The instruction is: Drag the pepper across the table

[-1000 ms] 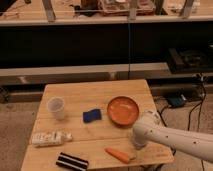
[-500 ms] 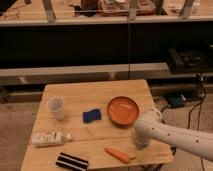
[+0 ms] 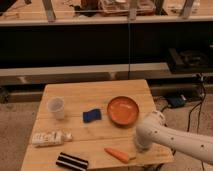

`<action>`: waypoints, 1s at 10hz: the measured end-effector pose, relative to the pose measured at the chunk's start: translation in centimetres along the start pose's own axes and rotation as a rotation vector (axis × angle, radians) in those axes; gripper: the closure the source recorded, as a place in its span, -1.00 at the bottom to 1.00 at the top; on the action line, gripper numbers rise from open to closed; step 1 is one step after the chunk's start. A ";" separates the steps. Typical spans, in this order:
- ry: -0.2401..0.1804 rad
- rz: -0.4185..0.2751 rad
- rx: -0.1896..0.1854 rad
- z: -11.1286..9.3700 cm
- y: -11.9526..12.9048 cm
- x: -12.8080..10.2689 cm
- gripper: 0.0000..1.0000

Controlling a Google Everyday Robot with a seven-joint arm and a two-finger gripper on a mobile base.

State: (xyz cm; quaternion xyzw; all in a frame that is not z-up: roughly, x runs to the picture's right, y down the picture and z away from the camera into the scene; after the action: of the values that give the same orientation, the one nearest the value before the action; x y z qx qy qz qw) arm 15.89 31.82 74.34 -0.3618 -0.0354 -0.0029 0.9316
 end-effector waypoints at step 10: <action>-0.049 0.023 0.033 0.6 1.3 -5.1 -0.60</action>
State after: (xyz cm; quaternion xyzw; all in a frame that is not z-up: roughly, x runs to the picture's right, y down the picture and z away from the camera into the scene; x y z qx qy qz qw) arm 10.85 33.03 73.56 -0.3468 -0.0542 0.0173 0.9362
